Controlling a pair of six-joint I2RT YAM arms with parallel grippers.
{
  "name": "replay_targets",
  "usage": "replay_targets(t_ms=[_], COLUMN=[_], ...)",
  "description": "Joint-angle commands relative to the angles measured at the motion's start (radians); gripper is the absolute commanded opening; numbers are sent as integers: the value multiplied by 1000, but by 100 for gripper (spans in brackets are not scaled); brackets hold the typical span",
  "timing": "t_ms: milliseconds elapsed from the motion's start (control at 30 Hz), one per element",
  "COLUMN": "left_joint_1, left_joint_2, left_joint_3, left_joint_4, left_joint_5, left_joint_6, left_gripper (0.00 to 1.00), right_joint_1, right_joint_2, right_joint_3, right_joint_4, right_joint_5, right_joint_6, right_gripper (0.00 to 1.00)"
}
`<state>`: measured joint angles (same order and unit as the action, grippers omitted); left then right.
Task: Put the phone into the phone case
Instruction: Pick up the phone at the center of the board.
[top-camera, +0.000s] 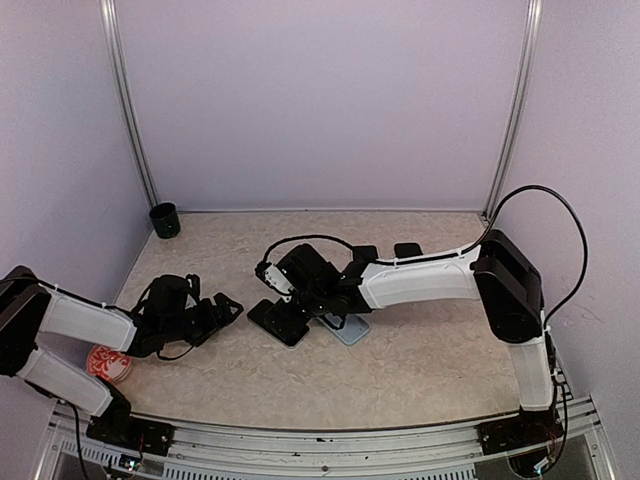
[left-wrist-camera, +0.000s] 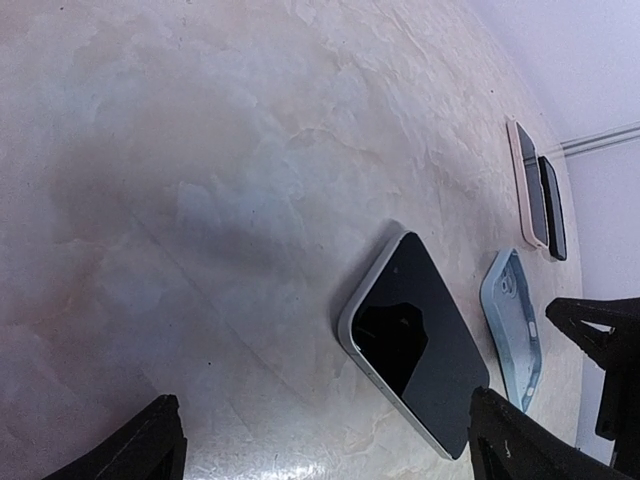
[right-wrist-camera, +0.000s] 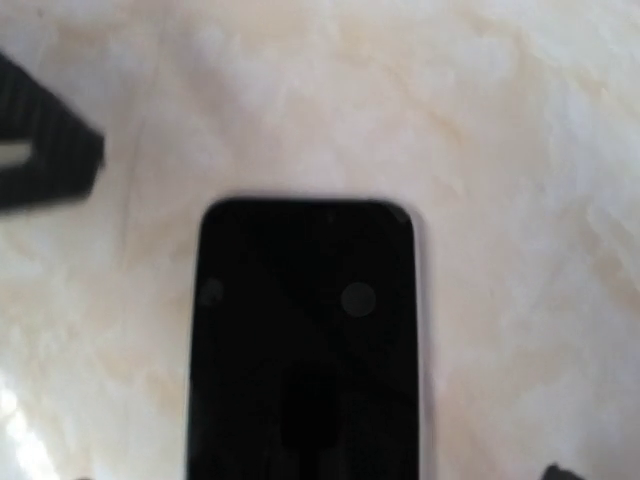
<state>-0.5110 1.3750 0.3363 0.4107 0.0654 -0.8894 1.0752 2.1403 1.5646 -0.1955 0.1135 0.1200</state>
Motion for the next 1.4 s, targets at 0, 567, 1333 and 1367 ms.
replay_targets(t_ms=[0, 567, 1333, 1367], left_joint_1=[7, 11, 11, 11], left_joint_2=[-17, -18, -16, -16], left_joint_3=[12, -19, -31, -31], left_joint_4=[-4, 0, 8, 7], left_joint_5=[-26, -31, -26, -27], left_joint_6=[8, 5, 4, 5], left_gripper=[96, 96, 96, 96], right_joint_1=[19, 18, 8, 9], right_joint_2=[102, 252, 295, 285], right_joint_3=[162, 404, 396, 383], right_joint_4=[-175, -455, -500, -500], right_joint_5=[51, -35, -95, -90], right_joint_6=[1, 40, 33, 33], right_gripper=[98, 99, 78, 75])
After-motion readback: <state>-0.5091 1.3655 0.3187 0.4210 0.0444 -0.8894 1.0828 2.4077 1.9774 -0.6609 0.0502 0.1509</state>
